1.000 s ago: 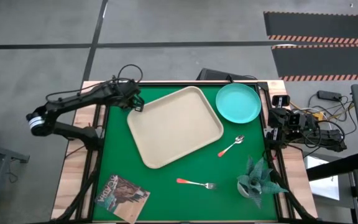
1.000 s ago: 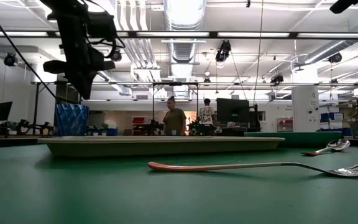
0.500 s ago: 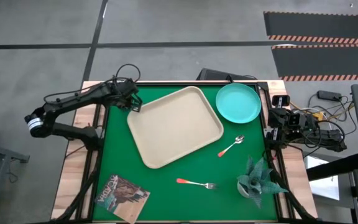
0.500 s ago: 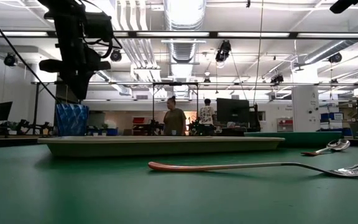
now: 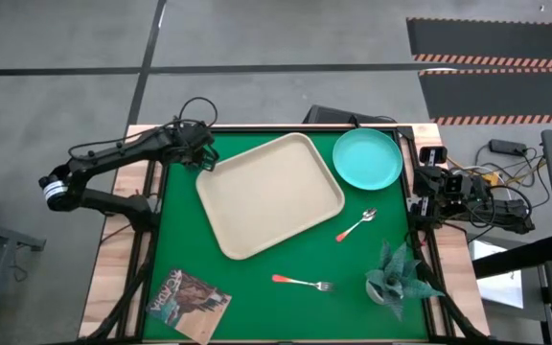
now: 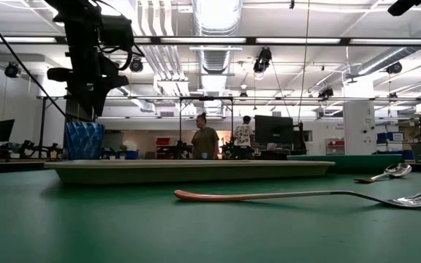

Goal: Pick and place plate/cup/fork/spoon on tray
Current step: Put the blue glass cup on the white tray

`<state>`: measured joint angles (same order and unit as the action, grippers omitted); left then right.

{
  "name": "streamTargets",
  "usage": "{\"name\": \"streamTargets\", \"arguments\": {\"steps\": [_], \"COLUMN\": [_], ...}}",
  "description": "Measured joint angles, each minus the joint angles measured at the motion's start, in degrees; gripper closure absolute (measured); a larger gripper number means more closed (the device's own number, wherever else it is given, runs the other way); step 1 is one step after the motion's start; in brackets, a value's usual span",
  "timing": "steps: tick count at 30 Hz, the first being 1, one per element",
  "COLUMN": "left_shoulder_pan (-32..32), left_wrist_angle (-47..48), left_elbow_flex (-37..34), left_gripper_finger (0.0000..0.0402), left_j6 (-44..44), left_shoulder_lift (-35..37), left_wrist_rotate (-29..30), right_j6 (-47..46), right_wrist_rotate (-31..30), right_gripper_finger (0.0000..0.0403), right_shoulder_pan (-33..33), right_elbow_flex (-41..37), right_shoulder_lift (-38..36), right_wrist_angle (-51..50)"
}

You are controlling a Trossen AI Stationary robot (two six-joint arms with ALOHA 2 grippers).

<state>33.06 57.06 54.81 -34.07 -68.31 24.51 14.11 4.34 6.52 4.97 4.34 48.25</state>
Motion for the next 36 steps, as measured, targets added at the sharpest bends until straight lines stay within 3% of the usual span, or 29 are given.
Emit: {"name": "streamTargets", "arguments": {"steps": [36], "left_shoulder_pan": [0.00], "left_wrist_angle": [-1.79], "left_elbow_flex": [-1.77], "left_gripper_finger": [0.0285], "left_j6": [3.50], "left_shoulder_lift": [0.00], "left_wrist_rotate": [2.40], "right_j6": [-0.13], "right_wrist_rotate": [0.00], "right_gripper_finger": [0.0394], "right_shoulder_pan": [0.02], "right_elbow_flex": [0.00], "right_shoulder_lift": [0.00], "right_wrist_angle": [0.00]}}
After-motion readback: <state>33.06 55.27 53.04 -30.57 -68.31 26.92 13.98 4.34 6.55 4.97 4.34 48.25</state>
